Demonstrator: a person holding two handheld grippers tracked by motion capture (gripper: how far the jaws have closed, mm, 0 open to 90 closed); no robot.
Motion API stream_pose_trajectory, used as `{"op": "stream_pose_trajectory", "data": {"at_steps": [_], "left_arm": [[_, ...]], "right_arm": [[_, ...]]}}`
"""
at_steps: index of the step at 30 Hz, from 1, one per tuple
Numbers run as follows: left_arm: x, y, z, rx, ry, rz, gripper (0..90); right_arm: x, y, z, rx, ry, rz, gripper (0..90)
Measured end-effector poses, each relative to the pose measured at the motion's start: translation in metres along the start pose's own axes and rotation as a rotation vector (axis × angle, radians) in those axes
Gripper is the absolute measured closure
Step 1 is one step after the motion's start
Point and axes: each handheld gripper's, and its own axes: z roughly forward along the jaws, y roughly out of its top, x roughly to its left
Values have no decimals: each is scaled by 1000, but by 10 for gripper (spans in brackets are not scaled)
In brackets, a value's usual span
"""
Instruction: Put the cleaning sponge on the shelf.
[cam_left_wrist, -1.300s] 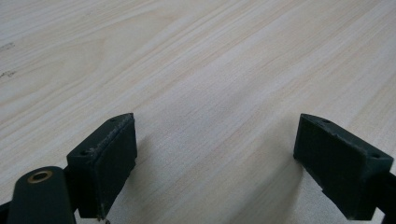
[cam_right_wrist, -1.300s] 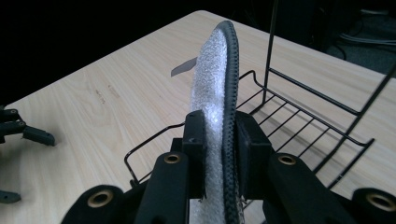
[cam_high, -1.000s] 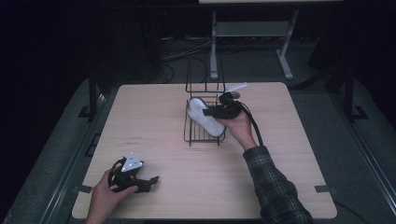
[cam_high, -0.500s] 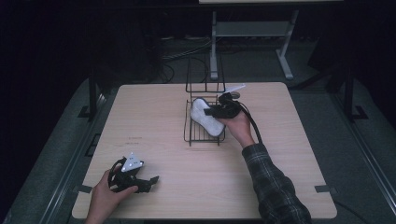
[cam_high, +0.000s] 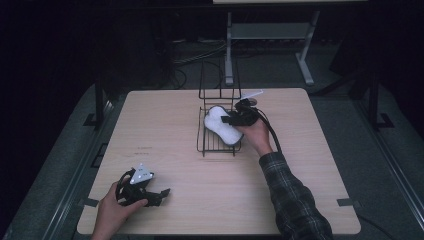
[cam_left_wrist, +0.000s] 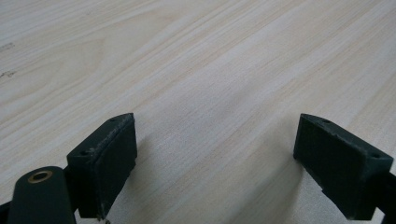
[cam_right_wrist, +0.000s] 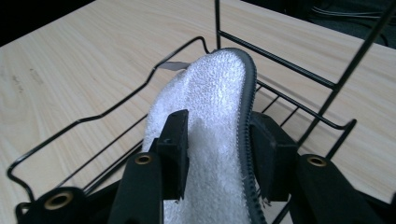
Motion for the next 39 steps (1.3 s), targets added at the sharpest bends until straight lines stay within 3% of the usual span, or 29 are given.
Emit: {"op": "stream_pose_trajectory", "data": {"at_steps": [2, 4, 7, 13, 15, 16, 17, 18, 19, 23, 31, 39], "left_arm": [[0, 0, 0, 0, 0, 1, 124], [0, 0, 0, -1, 1, 0, 125], [0, 0, 0, -1, 1, 0, 125], [0, 0, 0, 0, 0, 1, 125], [0, 0, 0, 0, 0, 1, 125], [0, 0, 0, 0, 0, 1, 125], [0, 0, 0, 0, 0, 1, 125], [0, 0, 0, 0, 0, 1, 125], [0, 0, 0, 0, 0, 1, 125], [0, 0, 0, 0, 0, 1, 125], [0, 0, 0, -1, -1, -1, 125], [0, 0, 0, -1, -1, 0, 125]], "right_arm": [[-2, -1, 1, 4, -7, 9, 562], [-2, -3, 5, 35, -39, -18, 558], [-3, -6, 6, 35, -29, 4, 552], [0, -4, -1, 18, -20, -11, 541], [1, -4, -8, 5, -13, -14, 577], [1, -5, -16, 3, -4, -21, 648], [1, -5, -16, 3, -4, -21, 648], [2, -7, -26, 8, 7, -22, 744], [2, -7, -26, 8, 7, -22, 744], [3, -17, -45, 4, 0, -57, 895], [12, -28, -50, 42, 14, -90, 896], [23, -38, -37, 93, 37, -114, 896]]}}
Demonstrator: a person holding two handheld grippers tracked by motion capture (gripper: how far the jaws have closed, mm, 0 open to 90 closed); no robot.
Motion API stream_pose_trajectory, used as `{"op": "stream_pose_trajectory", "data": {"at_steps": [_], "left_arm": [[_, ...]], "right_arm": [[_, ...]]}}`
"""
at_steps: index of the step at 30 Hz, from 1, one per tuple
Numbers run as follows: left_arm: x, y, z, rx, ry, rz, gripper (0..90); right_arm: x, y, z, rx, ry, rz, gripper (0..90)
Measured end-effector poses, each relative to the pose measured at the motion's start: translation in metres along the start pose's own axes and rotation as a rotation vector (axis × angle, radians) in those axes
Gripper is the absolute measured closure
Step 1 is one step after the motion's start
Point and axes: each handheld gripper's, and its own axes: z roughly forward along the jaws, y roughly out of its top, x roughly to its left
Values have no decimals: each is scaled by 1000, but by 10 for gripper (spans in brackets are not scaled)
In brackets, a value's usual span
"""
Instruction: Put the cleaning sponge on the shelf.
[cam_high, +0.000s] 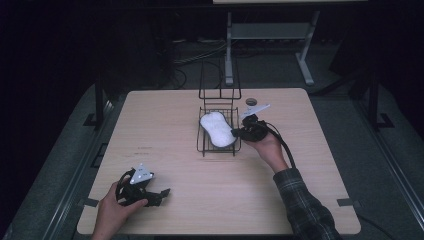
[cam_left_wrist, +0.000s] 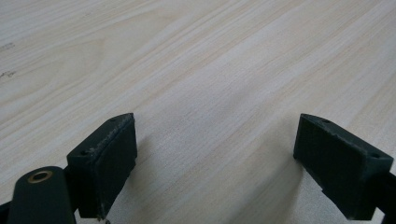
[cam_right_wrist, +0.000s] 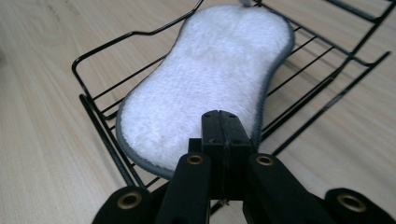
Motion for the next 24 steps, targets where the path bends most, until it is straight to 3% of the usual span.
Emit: {"op": "stream_pose_trajectory", "data": {"at_steps": [16, 24], "left_arm": [[0, 0, 0, 0, 0, 0, 125], [0, 0, 0, 0, 0, 0, 124]], "right_arm": [[17, 1, 13, 6, 45, -34, 896], [13, 0, -7, -24, 26, -26, 896]]}}
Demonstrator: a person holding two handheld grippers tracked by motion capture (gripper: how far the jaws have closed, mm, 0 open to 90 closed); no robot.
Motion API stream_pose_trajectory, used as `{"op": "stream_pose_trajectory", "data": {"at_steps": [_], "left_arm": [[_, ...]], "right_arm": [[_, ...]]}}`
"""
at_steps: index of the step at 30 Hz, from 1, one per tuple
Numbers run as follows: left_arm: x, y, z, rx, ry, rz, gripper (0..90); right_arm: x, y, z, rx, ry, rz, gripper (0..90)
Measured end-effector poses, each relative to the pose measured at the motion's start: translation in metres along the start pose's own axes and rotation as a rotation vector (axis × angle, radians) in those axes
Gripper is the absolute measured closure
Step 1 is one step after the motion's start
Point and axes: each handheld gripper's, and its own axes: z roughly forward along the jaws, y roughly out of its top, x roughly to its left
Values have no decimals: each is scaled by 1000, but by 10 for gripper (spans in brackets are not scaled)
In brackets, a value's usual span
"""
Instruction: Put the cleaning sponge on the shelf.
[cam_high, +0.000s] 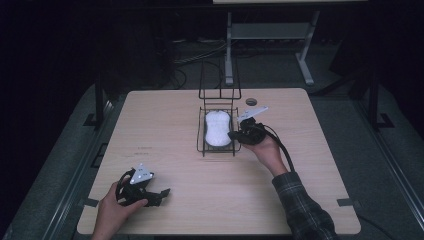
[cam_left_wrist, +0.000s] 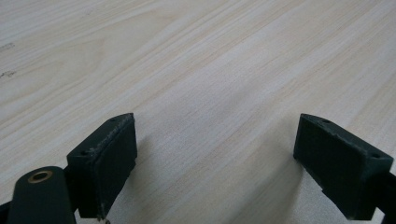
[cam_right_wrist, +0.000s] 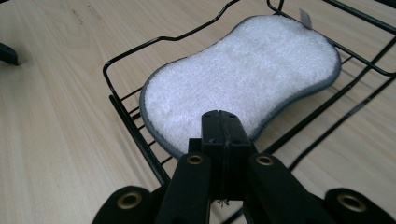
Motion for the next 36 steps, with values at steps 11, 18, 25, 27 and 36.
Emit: {"op": "stream_pose_trajectory", "data": {"at_steps": [11, 18, 25, 27, 36], "left_arm": [[0, 0, 0, 0, 0, 0, 125], [0, 0, 0, 0, 0, 0, 125], [0, 0, 0, 0, 0, 0, 125], [0, 0, 0, 0, 0, 0, 125], [0, 0, 0, 0, 0, 0, 125]], "right_arm": [[2, -24, -34, -14, -34, 27, 895], [-1, -41, -53, -21, -59, 50, 895], [-3, -58, -70, -20, -89, 68, 867], [-4, -63, -73, -21, -97, 67, 818], [-8, -85, -88, -28, -134, 101, 475]]}}
